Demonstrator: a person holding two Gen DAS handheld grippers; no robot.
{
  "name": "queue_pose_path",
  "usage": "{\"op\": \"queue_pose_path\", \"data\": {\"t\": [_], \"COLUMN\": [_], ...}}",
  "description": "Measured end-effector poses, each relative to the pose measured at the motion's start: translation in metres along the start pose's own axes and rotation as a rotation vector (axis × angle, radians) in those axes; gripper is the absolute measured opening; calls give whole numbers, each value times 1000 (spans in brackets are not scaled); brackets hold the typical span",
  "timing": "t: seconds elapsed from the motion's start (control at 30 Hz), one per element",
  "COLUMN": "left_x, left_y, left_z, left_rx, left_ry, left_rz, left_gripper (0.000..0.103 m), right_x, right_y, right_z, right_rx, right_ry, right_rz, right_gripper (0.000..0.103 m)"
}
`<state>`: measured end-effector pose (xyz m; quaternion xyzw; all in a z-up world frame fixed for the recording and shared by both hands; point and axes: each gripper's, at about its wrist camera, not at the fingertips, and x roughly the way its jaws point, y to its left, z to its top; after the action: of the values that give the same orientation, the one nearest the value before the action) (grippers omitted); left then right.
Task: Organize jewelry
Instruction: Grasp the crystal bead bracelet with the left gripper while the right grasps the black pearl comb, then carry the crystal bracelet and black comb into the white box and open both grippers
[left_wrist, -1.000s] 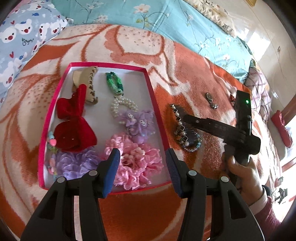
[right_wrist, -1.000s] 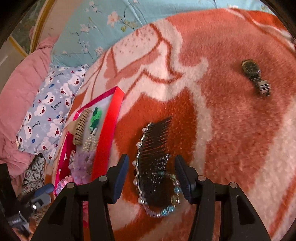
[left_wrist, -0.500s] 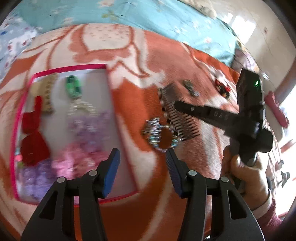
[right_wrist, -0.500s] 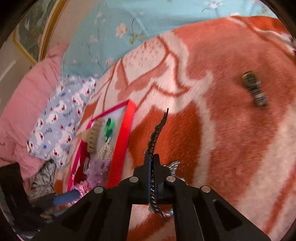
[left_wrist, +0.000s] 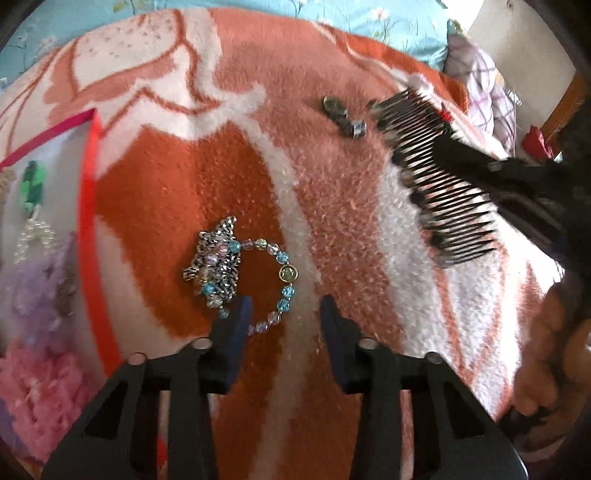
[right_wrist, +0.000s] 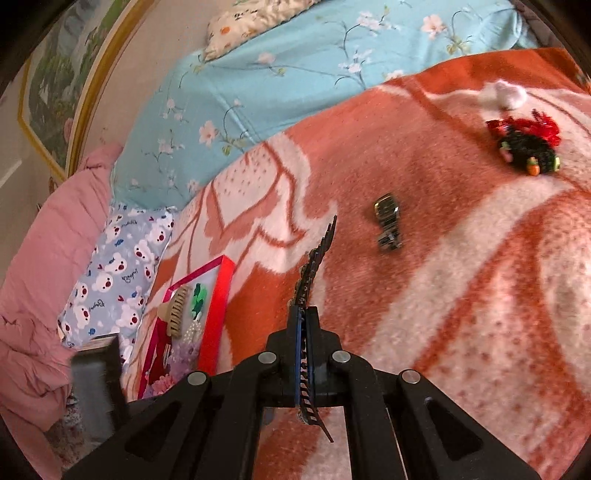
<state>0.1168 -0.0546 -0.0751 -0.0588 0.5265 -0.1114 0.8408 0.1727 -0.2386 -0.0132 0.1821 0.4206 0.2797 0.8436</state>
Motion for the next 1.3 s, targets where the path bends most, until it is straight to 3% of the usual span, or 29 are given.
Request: {"op": "queue_pose_path", "data": {"t": [0.07,0.2,0.77,1.3], "left_x": [8,8,-100,-170], "left_y": [-2,-3,43,112], "left_z": [0,-2,-11,-13], "left_rx": [15,27,-83,-216], "left_ry": [18,10,-213,-370], "left_rz": [-11,-16,-18,61], "left_gripper": [9,6,6,6], "right_x": [-5,-9,1,26], "right_y": [-3,-3,30,87], "right_z": [0,-1,-9,-12], "right_rx": [6,8,-40,-117], "right_ry": [-7,-11,10,54], "right_rz": [3,10,65,135], "right_gripper": [1,1,1,1]}}
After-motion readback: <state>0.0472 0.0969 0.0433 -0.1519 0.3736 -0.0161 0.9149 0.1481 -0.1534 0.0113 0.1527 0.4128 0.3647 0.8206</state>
